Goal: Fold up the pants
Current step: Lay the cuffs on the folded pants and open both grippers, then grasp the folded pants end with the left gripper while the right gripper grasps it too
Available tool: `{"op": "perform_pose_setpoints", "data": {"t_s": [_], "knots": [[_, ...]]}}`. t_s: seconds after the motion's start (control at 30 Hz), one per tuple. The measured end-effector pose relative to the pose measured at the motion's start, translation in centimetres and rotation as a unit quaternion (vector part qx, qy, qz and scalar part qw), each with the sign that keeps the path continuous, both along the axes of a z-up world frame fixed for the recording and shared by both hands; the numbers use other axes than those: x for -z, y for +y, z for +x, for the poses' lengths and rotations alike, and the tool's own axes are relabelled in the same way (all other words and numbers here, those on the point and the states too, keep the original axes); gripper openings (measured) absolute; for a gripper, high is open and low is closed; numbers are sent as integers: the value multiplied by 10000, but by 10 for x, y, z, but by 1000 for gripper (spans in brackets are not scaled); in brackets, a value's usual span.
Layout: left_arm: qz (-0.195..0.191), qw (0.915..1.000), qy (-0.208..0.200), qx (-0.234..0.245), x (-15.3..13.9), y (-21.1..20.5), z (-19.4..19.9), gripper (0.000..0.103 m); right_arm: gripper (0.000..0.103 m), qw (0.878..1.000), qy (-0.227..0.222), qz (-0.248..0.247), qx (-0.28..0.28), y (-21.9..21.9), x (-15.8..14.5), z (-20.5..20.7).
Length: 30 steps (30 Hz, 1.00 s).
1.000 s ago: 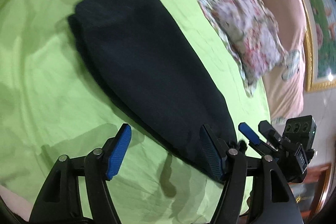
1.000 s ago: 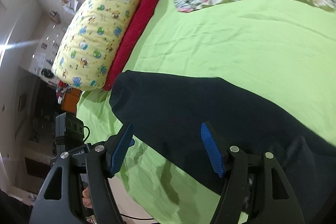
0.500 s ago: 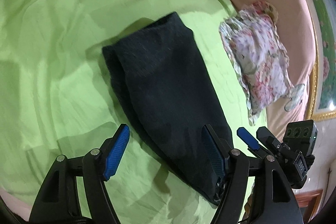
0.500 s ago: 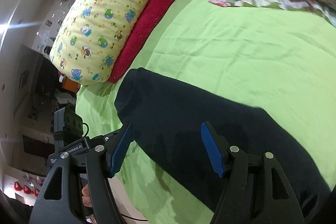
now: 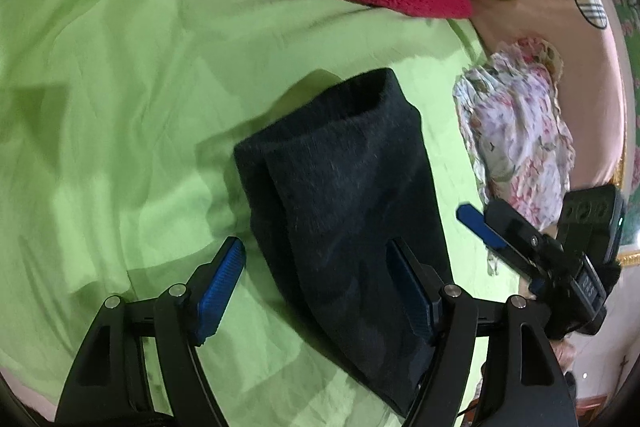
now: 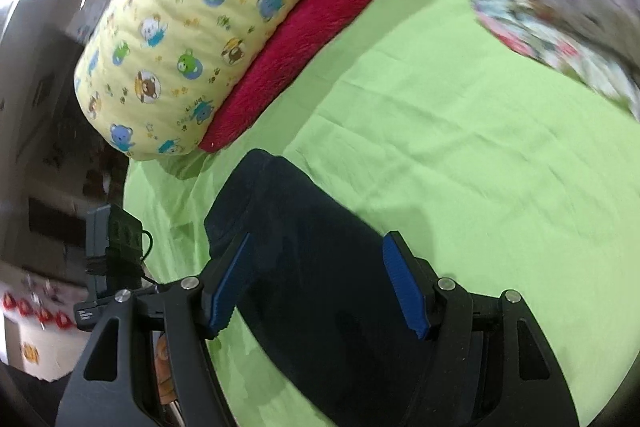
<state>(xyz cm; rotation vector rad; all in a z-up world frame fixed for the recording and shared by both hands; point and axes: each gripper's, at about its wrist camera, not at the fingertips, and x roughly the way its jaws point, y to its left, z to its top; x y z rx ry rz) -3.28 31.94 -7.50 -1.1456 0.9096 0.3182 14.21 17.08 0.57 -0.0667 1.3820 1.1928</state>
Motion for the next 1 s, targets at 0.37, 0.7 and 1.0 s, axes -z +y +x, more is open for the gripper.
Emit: {"op": "perform_pose_setpoints", "data": {"t_s": [0.37, 0.7, 1.0], "knots": [[151, 9996, -105, -226, 4, 4, 6, 75, 68, 9899, -154, -418, -1347, 83, 27, -8], [420, 9986, -171, -260, 2, 3, 10, 65, 35, 9870, -129, -425, -1542, 100, 38, -11], [596, 9970, -484, 44, -20, -2, 13, 32, 22, 9909, -260, -98, -1317, 71, 11, -5]]}}
